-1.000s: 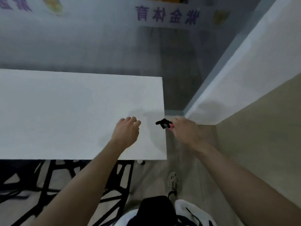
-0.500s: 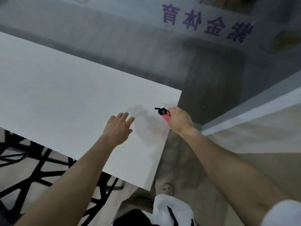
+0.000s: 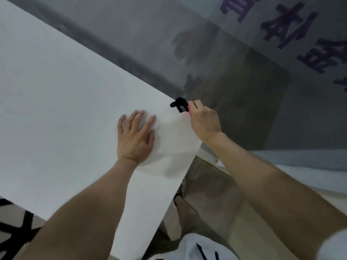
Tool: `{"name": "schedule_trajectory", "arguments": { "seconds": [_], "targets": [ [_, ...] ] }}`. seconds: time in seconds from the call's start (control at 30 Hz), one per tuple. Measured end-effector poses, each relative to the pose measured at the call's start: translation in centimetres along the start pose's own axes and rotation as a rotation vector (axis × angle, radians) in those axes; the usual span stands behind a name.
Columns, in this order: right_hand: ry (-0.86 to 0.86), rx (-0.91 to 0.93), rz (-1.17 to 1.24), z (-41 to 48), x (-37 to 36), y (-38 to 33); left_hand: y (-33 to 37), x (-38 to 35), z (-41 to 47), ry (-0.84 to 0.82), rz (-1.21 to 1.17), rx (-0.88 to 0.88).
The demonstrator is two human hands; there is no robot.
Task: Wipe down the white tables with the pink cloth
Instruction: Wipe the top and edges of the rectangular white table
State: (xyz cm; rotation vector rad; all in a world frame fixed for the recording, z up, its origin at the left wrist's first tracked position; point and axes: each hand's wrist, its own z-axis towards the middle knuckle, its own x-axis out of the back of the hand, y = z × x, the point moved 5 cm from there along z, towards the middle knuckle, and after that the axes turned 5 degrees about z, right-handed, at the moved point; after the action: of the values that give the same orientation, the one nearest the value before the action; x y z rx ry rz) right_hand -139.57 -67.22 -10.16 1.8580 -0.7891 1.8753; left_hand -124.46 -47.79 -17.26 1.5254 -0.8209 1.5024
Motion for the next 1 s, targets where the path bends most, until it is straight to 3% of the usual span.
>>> {"name": "schedule_trajectory", "arguments": {
  "seconds": [0.13,0.37,0.5,0.67,1.0],
  "targets": [
    [0.008,-0.048,0.227,-1.7,-1.3,1.1,0.2,0.5,-0.4,0.037,-0.021,0.019],
    [-0.071,-0.218,0.185,5.0,-4.5,-4.8,0.3,0.9,-0.1,0.064,-0.015,0.043],
    [-0.071,-0.129,0.185,4.5,-4.8,-3.6,0.3,1.1,-0.2,0.110,-0.021,0.042],
    [0.009,-0.196,0.166,-2.6,-3.1,1.7,0.4,1.5,-0.2,0.125,-0.037,0.048],
    [0.119,-0.129,0.193,1.5,-2.5,-2.3,0.3,1.5,-0.2,0.143,-0.051,0.050]
  ]
}}
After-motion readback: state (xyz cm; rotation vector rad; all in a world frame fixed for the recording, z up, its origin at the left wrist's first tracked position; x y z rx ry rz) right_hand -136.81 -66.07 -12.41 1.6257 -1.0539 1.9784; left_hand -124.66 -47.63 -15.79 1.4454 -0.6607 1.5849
